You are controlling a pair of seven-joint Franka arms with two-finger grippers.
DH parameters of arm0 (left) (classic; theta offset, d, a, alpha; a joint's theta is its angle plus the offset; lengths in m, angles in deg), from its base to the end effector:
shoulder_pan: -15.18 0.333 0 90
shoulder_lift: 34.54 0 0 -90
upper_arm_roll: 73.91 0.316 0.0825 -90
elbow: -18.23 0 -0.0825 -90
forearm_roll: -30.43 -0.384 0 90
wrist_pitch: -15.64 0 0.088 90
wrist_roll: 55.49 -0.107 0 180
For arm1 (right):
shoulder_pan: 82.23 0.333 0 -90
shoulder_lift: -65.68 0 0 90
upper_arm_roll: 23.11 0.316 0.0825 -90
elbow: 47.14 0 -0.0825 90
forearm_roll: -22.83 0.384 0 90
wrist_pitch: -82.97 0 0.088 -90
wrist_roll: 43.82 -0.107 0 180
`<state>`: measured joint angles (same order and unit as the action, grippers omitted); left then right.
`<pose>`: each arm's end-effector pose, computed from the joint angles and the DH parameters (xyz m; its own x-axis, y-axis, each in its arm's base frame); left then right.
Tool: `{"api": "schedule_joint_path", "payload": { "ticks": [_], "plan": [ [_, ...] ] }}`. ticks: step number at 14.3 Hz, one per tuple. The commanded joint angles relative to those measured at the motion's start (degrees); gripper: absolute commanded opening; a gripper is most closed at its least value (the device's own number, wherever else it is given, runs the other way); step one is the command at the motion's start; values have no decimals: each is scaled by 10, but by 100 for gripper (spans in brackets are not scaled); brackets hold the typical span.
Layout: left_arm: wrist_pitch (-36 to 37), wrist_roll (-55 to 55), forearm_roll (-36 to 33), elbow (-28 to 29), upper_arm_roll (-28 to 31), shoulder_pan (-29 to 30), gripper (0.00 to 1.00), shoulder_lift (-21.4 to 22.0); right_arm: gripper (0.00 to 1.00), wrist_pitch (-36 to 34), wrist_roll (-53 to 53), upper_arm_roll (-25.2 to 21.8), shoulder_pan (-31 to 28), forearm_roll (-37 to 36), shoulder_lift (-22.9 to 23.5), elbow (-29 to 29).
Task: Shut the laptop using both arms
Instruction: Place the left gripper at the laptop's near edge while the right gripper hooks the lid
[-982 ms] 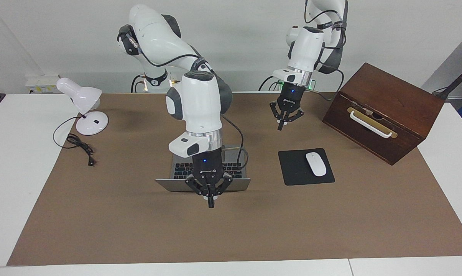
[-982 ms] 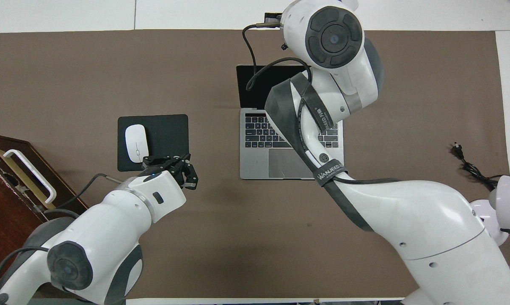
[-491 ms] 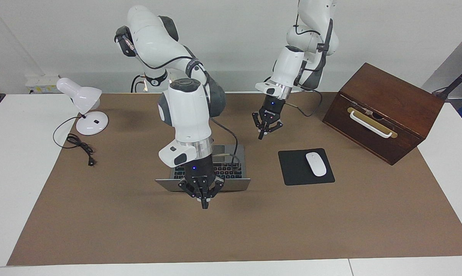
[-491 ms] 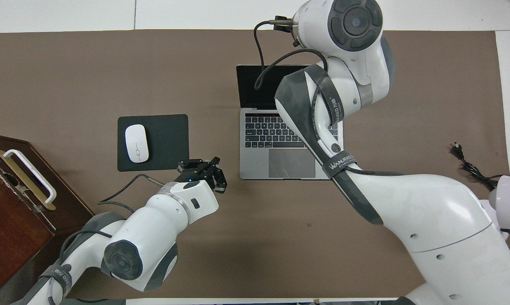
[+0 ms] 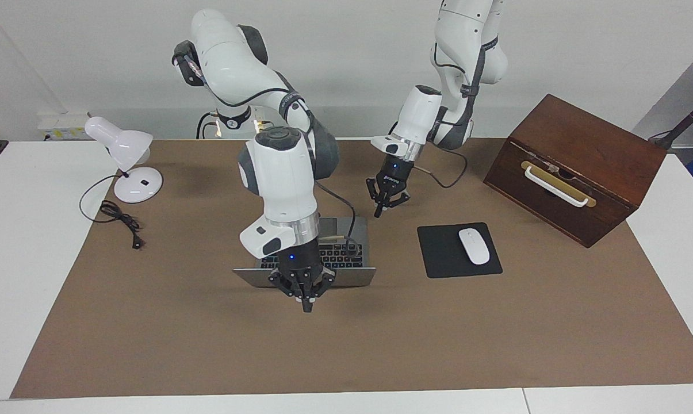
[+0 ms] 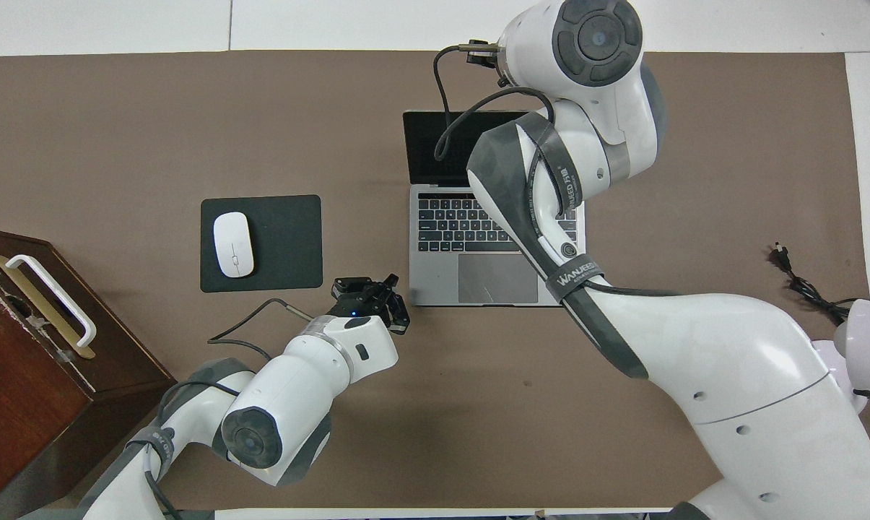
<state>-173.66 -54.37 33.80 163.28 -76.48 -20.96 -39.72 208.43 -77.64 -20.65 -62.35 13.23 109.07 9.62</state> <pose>0.4007 -0.3132 0.3202 0.6539 -0.4213 0.6285 -0.5716 -0.8193 0.0455 0.7423 0.2844 0.4610 0.8895 -0.1644 0.4263 -0.1230 -0.9848 -0.1230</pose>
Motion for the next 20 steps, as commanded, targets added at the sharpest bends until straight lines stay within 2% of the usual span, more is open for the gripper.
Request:
{"api": "schedule_joint_path", "payload": {
  "ticks": [1,4,7,12,17,20],
  "plan": [
    [-15,-2,6,-25,10,-25,0,-35,0,-3,16,8,-8,15,-1,9],
    [-18,-5,6,-32,10,-35,0,-48,0,-14,16,8,-9,56,-2,9],
    [-18,-5,7,-33,10,-46,0,-57,0,-43,16,8,-9,58,-3,23],
    [-61,-5,8,-47,11,-65,0,-110,0,-51,16,8,-7,76,-3,62],
    [-69,-6,7,-43,11,-65,0,-113,0,-65,9,8,-8,102,-6,92],
    [-86,-15,7,-39,11,-56,0,-117,0,-72,9,8,-15,138,-6,90]
  ]
}}
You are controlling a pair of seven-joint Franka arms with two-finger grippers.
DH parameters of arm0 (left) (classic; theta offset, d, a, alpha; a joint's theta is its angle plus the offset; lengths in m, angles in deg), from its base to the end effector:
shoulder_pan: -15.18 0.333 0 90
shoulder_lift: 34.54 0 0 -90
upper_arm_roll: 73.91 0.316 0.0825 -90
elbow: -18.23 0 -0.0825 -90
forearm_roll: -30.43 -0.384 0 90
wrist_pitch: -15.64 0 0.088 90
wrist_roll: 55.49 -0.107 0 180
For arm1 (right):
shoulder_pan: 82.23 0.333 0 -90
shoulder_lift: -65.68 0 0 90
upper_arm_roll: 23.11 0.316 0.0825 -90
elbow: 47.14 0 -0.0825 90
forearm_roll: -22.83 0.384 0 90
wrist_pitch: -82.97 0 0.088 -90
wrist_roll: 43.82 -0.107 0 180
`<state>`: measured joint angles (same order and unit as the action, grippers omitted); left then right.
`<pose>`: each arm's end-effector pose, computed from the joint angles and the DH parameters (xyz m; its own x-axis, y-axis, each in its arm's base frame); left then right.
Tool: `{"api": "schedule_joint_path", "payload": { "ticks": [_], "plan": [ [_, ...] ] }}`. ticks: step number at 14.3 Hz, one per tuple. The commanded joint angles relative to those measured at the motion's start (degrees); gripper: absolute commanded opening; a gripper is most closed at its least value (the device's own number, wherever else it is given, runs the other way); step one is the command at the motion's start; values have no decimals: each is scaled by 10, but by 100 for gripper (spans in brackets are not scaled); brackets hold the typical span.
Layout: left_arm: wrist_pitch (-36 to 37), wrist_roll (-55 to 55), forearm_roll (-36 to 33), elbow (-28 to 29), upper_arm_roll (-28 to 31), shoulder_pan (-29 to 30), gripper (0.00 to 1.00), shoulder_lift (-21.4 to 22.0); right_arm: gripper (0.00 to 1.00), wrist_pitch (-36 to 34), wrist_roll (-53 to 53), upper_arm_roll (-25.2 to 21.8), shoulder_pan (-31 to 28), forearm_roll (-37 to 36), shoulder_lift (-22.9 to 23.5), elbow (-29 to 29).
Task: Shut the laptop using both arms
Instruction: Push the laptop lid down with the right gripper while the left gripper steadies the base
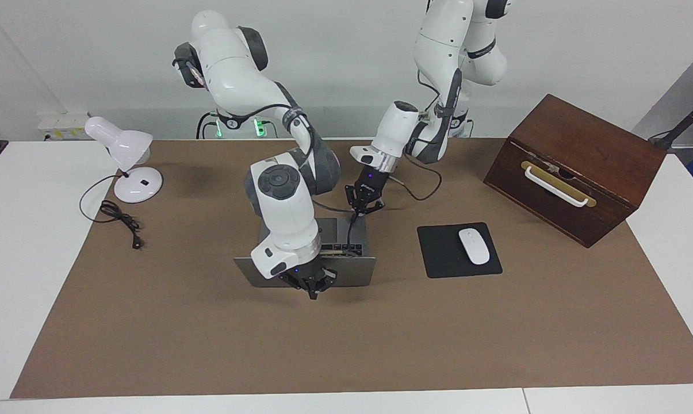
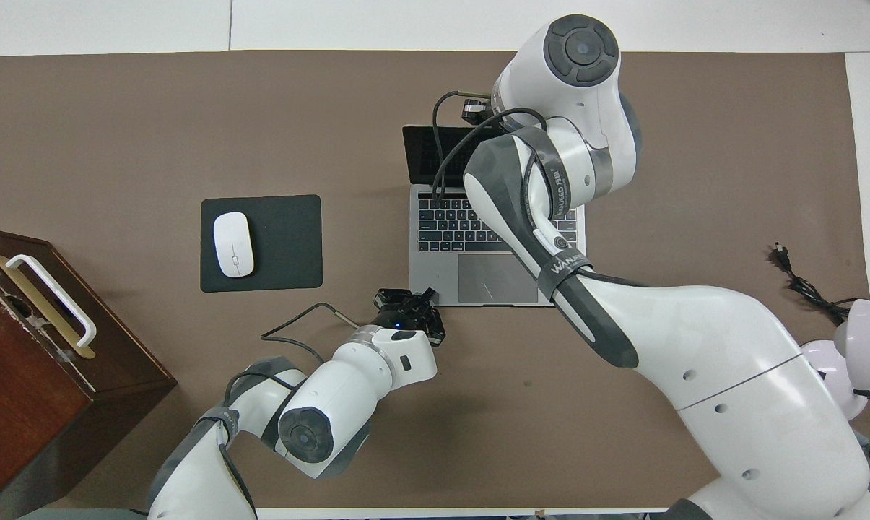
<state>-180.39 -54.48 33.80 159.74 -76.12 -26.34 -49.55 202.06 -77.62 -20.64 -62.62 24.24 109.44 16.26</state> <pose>0.3848 -0.3587 0.2709 0.6118 -0.4725 0.6344 -0.6392 -0.7677 0.0446 0.7241 0.2834 0.3836 0.9613 -0.2362 0.1420 -0.2133 -0.9639 -0.1592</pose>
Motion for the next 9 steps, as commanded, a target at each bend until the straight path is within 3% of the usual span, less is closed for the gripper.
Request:
{"api": "schedule_joint_path", "payload": {
  "ticks": [1,6,9],
  "plan": [
    [-19,-20,7,-4,7,-1,0,-19,0,-13,9,8,-12,33,-10,23],
    [-21,-39,6,-2,9,13,0,-19,0,-94,8,8,-12,33,-10,17],
    [-22,-41,6,2,9,13,0,-19,0,-109,7,8,-13,53,-14,18]
  ]
}}
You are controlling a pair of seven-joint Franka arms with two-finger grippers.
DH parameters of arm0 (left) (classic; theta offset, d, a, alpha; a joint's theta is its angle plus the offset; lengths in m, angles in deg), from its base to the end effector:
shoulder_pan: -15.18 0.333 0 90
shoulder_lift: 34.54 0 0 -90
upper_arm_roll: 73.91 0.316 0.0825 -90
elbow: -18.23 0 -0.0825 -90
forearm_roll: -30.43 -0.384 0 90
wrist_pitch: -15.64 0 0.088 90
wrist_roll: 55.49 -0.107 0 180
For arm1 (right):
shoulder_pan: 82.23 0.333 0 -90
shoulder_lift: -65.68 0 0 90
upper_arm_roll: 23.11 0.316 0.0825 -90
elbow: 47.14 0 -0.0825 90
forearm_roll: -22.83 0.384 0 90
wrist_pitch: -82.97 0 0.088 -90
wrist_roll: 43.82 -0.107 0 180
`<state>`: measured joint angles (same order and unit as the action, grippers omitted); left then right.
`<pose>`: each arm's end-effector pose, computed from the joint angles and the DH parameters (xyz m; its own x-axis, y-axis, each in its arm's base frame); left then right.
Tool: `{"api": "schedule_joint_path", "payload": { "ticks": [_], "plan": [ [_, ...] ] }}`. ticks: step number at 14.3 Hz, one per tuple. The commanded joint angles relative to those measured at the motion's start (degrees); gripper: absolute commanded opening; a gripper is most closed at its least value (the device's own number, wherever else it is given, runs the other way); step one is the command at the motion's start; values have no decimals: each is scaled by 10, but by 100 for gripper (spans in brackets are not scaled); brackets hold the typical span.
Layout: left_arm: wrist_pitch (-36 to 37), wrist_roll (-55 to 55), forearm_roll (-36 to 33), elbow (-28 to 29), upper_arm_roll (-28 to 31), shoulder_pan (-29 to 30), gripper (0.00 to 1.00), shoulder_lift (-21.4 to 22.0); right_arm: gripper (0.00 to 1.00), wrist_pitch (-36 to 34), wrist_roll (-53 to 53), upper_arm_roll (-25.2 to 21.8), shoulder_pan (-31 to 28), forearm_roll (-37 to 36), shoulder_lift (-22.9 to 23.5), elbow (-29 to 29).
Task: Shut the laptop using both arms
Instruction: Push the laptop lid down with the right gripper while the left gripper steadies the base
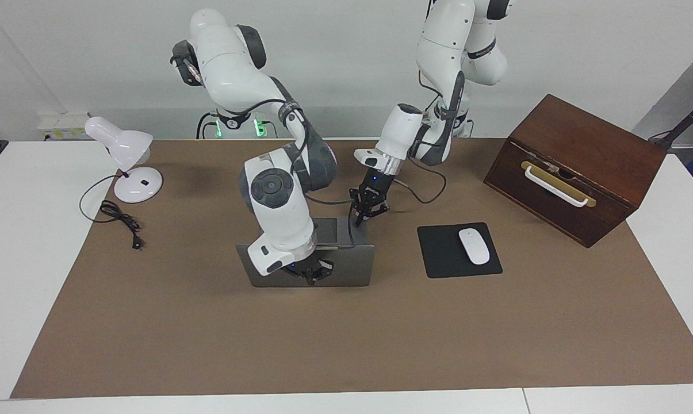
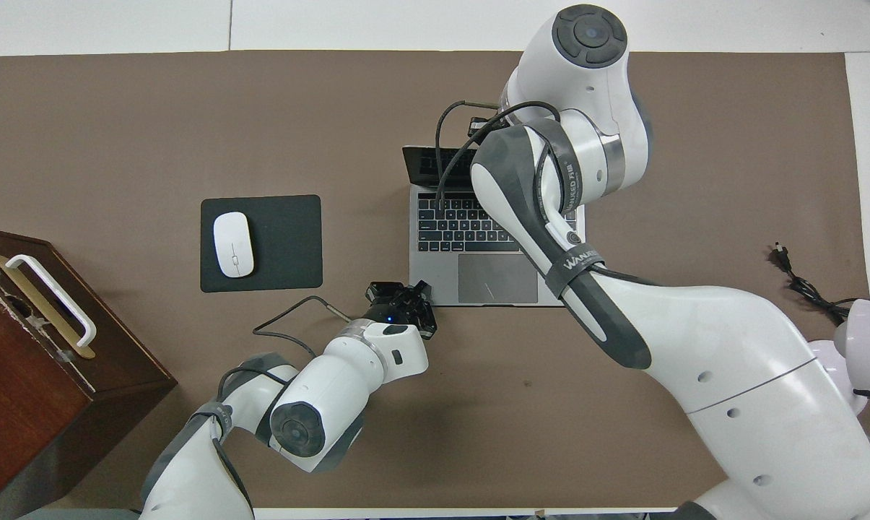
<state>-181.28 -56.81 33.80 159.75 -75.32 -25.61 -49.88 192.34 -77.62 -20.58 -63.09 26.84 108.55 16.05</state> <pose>0.3942 -0.3482 0.2699 0.5922 -0.4855 0.6431 -0.6435 -0.7653 0.0148 0.7095 0.2761 0.3804 0.9700 -0.2428 -0.0069 -0.2421 -0.9637 -0.1123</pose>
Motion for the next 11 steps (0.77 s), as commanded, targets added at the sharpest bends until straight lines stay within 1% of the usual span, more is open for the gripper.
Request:
{"api": "schedule_joint_path", "payload": {
  "ticks": [1,4,5,8,11],
  "plan": [
    [-13,-18,6,3,1,5,0,-16,0,-21,6,6,-8,30,-6,20],
    [-24,-25,6,11,1,5,0,-15,0,-41,-6,6,-7,34,-12,20],
    [-27,-27,6,16,1,6,0,-15,0,-63,-17,5,-7,34,-15,20],
    [-27,-31,6,17,1,11,0,-15,0,-99,-35,5,-8,28,-20,26],
    [-28,-33,6,24,1,11,0,-14,0,-145,-36,3,-18,26,-35,26]
  ]
}}
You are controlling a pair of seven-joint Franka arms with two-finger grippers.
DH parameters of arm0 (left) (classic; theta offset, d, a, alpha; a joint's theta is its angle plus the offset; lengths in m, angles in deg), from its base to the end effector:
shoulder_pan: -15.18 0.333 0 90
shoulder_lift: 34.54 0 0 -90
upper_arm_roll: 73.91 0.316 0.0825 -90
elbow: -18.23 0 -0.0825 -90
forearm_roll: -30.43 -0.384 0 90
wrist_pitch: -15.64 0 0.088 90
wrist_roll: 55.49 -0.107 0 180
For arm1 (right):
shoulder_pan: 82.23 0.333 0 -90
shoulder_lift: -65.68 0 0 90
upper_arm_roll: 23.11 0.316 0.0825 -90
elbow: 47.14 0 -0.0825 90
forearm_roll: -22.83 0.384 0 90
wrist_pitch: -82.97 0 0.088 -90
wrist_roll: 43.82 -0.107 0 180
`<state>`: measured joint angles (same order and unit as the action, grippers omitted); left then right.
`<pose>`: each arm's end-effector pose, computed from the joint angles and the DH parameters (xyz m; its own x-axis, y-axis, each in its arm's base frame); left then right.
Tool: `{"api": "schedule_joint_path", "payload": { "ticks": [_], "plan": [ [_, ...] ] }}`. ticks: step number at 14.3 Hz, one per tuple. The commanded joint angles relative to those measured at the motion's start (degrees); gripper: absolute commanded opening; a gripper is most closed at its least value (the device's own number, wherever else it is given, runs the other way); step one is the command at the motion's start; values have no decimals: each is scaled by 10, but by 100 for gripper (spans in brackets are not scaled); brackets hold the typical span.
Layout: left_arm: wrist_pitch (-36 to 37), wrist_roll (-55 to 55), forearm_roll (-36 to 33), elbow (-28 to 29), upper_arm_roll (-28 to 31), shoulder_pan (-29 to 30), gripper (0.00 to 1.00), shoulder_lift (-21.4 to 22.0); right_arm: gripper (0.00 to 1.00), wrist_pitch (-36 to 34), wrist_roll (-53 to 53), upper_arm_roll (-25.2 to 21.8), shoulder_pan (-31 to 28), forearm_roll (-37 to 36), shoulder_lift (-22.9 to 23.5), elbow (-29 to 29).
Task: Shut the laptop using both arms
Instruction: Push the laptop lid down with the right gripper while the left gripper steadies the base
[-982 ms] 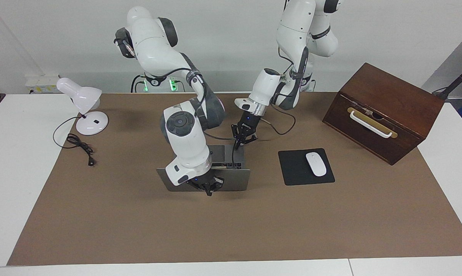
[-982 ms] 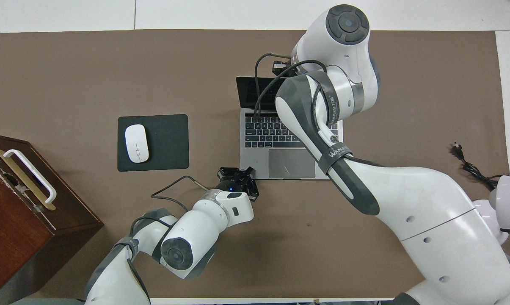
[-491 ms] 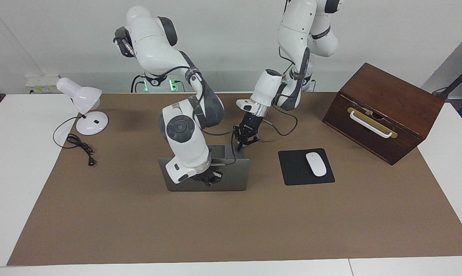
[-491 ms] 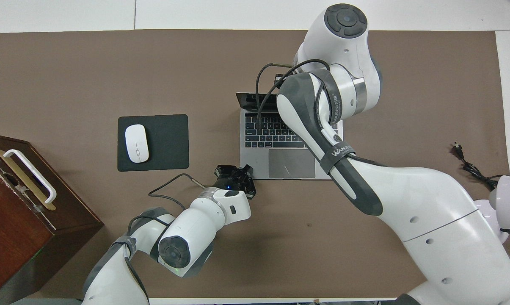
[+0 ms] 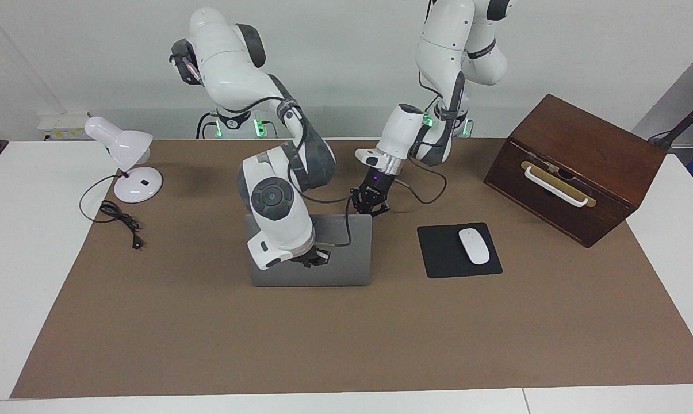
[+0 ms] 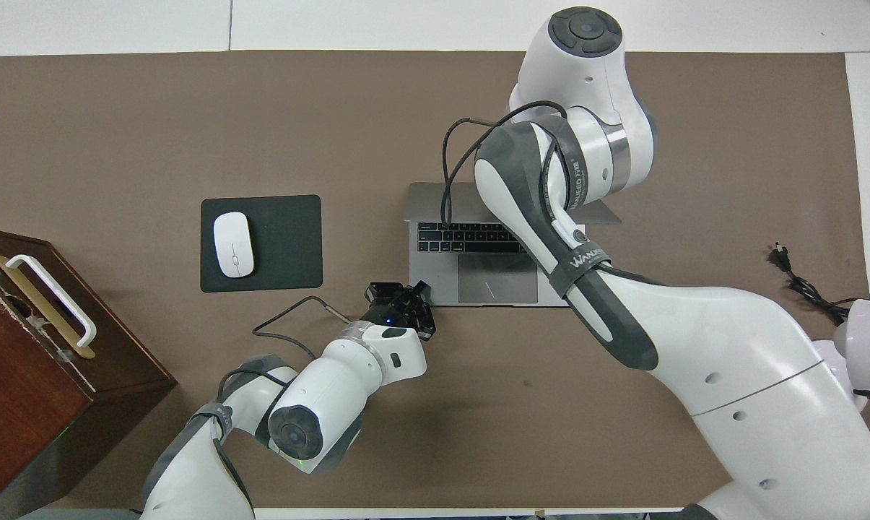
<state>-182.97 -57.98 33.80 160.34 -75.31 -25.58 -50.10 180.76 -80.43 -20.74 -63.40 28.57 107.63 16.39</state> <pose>0.3922 -0.3458 0.2682 0.5716 -0.4943 0.6550 -0.6544 -0.7562 0.0004 0.6876 0.2672 0.3731 0.9405 -0.2870 -0.1817 -0.2952 -0.9552 -0.0193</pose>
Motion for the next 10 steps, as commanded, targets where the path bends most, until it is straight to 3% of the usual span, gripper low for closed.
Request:
{"api": "schedule_joint_path", "payload": {
  "ticks": [1,10],
  "plan": [
    [-12,-23,6,19,1,10,0,-12,0,-38,-7,5,-16,8,-31,22],
    [-11,-37,6,26,1,17,0,-16,0,-72,-8,6,-33,31,-42,22]
  ]
}}
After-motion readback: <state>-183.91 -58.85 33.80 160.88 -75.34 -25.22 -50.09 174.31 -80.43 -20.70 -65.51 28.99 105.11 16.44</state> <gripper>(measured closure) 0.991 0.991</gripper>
